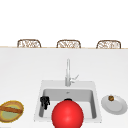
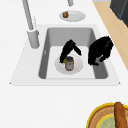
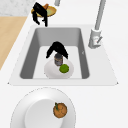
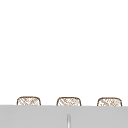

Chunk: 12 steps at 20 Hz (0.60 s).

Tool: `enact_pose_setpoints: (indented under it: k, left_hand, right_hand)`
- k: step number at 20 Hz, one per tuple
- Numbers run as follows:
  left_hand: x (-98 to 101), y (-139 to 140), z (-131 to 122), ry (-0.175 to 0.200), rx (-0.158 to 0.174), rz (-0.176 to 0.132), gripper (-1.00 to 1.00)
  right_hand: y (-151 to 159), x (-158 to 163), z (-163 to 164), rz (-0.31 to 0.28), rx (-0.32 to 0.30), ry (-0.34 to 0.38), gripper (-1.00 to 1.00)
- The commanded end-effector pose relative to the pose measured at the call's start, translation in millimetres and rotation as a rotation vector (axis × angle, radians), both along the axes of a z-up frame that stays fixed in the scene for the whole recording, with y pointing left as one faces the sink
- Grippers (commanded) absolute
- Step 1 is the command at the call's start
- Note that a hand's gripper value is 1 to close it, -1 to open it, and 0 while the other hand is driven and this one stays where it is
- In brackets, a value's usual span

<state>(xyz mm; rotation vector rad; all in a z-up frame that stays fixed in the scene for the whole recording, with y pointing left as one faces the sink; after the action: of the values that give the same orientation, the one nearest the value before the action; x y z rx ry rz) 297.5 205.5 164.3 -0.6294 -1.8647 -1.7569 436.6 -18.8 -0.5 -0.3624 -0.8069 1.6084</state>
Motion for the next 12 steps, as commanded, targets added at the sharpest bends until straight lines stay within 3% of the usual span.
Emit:
enact_pose_setpoints:
  k: [1,12]
  left_hand:
    - [0.0,0.0,0.0,0.0,0.0,0.0,0.0]
    - [0.0,0.0,0.0,0.0,0.0,0.0,0.0]
  right_hand:
    - [0.0,3.8,-10.8,0.016,-0.016,0.0,-1.0]
    - [2.7,27.7,-42.6,0.025,-0.047,0.003,-1.0]
